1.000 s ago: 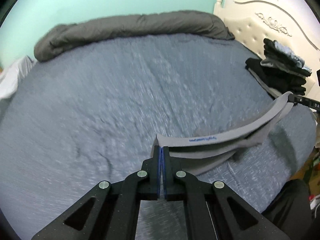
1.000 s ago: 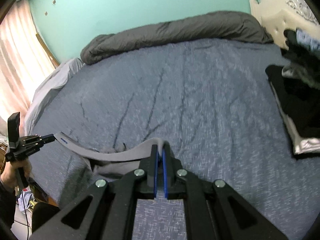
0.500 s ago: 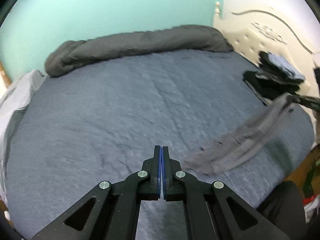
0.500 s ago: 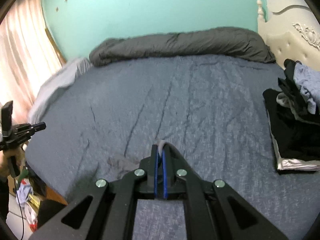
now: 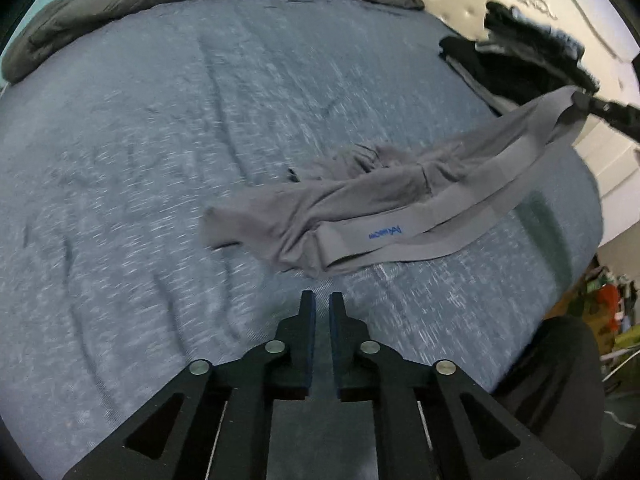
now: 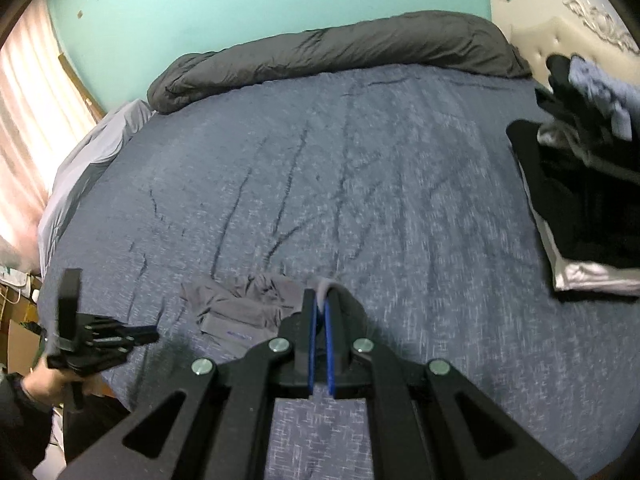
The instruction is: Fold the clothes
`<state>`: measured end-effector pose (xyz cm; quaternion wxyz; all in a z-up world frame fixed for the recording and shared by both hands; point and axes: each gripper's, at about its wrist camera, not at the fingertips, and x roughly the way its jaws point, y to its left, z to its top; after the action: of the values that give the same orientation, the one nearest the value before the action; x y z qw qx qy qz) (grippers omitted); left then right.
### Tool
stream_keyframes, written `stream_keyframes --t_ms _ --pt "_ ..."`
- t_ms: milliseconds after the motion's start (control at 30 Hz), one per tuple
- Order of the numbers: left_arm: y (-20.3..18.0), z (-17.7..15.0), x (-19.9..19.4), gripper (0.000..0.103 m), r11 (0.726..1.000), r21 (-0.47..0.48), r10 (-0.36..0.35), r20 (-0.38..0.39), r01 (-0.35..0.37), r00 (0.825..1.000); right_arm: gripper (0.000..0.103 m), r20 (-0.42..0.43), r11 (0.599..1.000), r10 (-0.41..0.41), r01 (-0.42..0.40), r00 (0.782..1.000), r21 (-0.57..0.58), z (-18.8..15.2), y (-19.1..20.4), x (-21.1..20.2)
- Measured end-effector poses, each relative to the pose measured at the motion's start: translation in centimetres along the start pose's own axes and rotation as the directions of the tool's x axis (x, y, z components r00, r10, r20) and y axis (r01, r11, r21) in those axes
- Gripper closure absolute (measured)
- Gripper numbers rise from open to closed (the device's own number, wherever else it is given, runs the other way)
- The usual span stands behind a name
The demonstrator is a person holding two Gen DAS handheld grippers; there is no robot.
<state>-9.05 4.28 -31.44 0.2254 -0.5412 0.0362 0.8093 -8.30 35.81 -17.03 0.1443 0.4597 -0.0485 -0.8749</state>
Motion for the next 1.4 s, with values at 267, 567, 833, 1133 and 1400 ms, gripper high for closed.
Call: stream_keyframes --t_ms 267,567,833,1133,1400 --pt "-1.4 0.9 4.1 0.084 0.997 0.058 0.053 -0.022 -0.051 0.998 0.100 0.000 1.000 0.011 -0.011 1.000 0.020 -0.9 -1.9 0.8" --pt "-2.0 1.1 4.1 0.084 0.994 0.078 0.074 -0.001 -0.074 0.997 0.100 0.006 0.999 0.021 -0.021 1.000 0.043 -0.7 -3.0 1.5" --pt "-2.2 1.5 4.0 0.084 0.993 0.084 0.087 0.013 -0.088 0.996 0.100 0.006 0.999 0.017 -0.017 1.000 0.047 -1.0 -3.1 1.4" --pt "-2.2 1.1 2.1 0.102 0.991 0.098 0.085 0.060 -0.091 0.995 0.100 0.015 0.999 0.017 -0.017 1.000 0.038 -1.2 -2.9 0.8" --pt "-0.2 2.4 -8.0 0.102 0.982 0.093 0.147 0.182 -0.166 0.972 0.100 0.082 0.999 0.021 -0.025 0.996 0.043 0.0 -2.5 -3.1"
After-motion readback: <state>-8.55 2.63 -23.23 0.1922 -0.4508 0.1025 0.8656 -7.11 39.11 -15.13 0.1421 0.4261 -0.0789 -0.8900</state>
